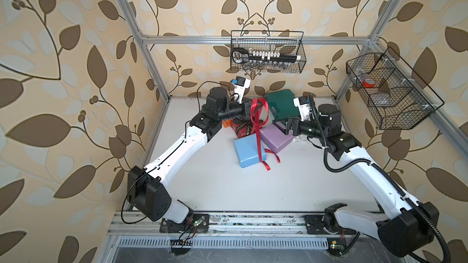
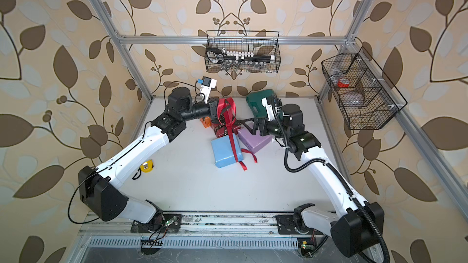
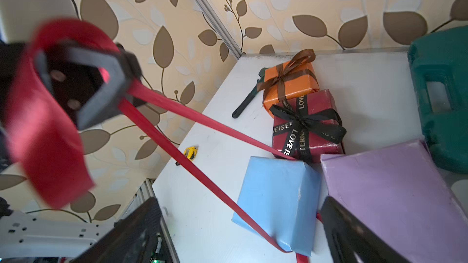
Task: Untie the ribbon bows on the gift boxes
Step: Pull the ribbon from the gift box.
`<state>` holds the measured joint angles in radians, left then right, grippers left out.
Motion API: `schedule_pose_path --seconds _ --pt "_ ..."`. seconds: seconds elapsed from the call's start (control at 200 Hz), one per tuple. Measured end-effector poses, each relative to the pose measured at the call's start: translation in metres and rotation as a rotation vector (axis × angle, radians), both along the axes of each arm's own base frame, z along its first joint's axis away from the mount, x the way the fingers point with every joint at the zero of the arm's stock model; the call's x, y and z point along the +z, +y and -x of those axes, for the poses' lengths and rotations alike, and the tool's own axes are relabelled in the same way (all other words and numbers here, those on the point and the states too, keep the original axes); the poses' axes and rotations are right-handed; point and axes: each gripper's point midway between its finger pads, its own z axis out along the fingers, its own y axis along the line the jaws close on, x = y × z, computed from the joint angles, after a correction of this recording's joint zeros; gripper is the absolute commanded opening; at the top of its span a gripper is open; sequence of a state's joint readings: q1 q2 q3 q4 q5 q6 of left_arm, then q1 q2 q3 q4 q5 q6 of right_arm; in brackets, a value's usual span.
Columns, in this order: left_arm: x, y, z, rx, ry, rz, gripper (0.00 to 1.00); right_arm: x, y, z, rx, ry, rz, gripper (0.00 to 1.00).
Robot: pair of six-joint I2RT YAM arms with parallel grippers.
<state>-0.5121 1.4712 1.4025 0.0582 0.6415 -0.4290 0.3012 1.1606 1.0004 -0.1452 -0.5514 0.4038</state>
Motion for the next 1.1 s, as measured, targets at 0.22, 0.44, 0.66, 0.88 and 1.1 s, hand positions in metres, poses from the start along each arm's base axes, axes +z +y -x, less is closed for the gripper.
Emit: schedule_pose_path --seconds 0.22,0.44,0.66,0.88,1.1 --pt "-0.018 -0.028 0.001 -0.063 0.092 0.012 0.0 -0.032 0.015 0.019 0.066 -0.12 0.045 0.96" --pt "-0.038 -0.04 0.003 -0.093 0.186 0.005 0.0 -0.025 0.034 0.006 0.109 -0.29 0.043 0.97" --pt "-0.012 -0.024 0.021 -0.071 0.155 0.016 0.0 -0.026 0.05 -0.014 0.129 -0.345 0.048 0.97" --pt "0.011 0.001 0.045 -0.021 0.105 0.029 0.0 -0.007 0.087 -0.001 0.23 -0.425 0.027 0.86" --pt "-0.006 0.022 0.039 0.043 0.141 0.013 0.0 -0.021 0.1 -0.01 0.26 -0.399 0.027 0.69"
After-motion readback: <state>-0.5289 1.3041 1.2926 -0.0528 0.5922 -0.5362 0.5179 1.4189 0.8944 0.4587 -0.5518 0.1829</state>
